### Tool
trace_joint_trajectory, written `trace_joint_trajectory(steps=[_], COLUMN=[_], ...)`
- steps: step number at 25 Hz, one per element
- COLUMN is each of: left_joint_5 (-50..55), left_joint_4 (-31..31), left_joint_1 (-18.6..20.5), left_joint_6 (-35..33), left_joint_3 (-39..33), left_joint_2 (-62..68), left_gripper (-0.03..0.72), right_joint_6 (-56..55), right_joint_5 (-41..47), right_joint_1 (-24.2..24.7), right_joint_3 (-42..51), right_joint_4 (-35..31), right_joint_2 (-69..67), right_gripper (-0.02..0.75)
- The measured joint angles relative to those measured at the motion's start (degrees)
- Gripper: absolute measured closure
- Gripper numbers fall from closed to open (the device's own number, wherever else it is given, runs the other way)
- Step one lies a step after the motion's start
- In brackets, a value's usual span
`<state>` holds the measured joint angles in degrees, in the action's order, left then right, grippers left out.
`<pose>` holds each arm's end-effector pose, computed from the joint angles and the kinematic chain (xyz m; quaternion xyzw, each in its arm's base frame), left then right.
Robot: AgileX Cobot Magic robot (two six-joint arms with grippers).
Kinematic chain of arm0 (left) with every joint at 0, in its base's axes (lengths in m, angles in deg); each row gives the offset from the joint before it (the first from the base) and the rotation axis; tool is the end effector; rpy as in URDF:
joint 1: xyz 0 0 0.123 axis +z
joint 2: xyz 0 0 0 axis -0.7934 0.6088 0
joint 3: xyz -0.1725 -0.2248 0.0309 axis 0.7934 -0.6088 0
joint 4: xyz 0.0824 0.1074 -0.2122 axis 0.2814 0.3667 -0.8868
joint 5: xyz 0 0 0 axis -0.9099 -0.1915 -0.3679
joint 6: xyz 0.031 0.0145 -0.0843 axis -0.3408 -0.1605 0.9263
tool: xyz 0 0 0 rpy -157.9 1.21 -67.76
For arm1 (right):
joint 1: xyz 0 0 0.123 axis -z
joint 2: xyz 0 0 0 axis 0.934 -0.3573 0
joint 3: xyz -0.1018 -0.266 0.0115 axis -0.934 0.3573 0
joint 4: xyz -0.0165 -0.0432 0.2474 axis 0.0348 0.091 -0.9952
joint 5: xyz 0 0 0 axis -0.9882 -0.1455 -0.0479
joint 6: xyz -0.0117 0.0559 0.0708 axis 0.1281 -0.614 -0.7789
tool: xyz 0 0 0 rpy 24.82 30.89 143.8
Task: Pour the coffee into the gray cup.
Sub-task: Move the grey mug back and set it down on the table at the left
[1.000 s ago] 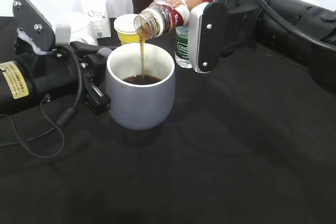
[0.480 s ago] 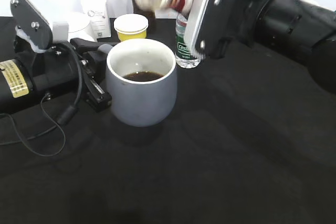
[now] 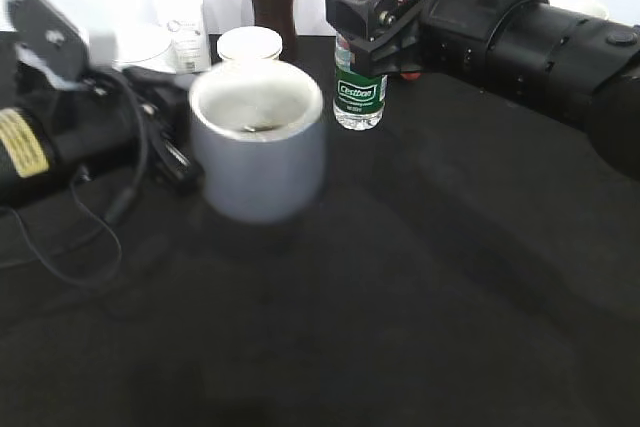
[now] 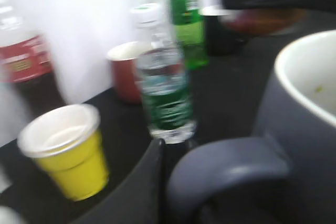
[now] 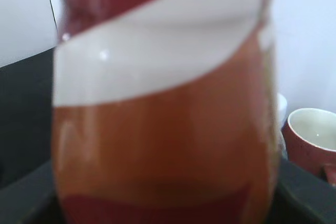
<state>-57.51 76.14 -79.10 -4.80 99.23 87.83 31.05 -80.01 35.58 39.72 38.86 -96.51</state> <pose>0.2400 -0.1487 0.2130 0.3390 0.6755 -0.1851 0.6281 0.2774 0.1942 0.2506 -0.2385 0.6952 0.2336 0.6366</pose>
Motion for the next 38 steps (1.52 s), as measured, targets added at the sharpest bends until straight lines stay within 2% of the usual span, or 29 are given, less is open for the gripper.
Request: trace_joint_trajectory(steps=[5, 6, 12, 15, 17, 20, 25, 32, 38], left_joint_5=[-0.2, -1.9, -4.7, -4.8, -4.7, -4.5, -3.2, 0.9, 2.4], left_joint_4=[-0.5, -0.6, -0.7, -5.0, -6.3, -6.4, -6.4, -6.3, -8.5], left_joint_1=[9.8, 14.0, 30.2, 36.2, 38.5, 40.3, 40.4, 36.7, 35.2], left_joint_6=[0.0, 0.0, -0.1, -2.2, -2.6, -2.6, -2.7, -1.4, -0.6], left_joint_3=[0.0, 0.0, 0.0, 0.5, 3.0, 9.6, 21.2, 39.5, 43.4], left_joint_2=[0.0, 0.0, 0.0, 1.2, 3.9, 9.0, 20.9, 37.4, 43.3], left_gripper=[0.620, 0.620, 0.620, 0.620, 0.620, 0.620, 0.620, 0.620, 0.621], right_joint_6=[-0.1, -0.1, -0.1, -0.1, -0.1, -0.1, 0.0, 0.0, 0.0], right_joint_5=[0.0, 0.0, 0.0, 0.0, 0.0, 0.0, 0.0, 0.8, 1.4], right_joint_1=[0.0, 0.0, 0.0, 0.0, 0.0, 0.0, 0.0, 0.0, 0.0], right_joint_3=[0.0, 0.0, 0.0, 0.0, 0.0, 0.0, 0.0, 0.0, 0.0], right_joint_4=[0.0, 0.0, -0.1, -0.1, -0.1, -0.1, -0.1, 0.0, -0.1], right_joint_2=[0.0, 0.0, 0.0, 0.0, 0.0, 0.0, 0.0, 0.0, 0.0], right_gripper=[0.208, 0.208, 0.209, 0.209, 0.209, 0.209, 0.209, 0.210, 0.210])
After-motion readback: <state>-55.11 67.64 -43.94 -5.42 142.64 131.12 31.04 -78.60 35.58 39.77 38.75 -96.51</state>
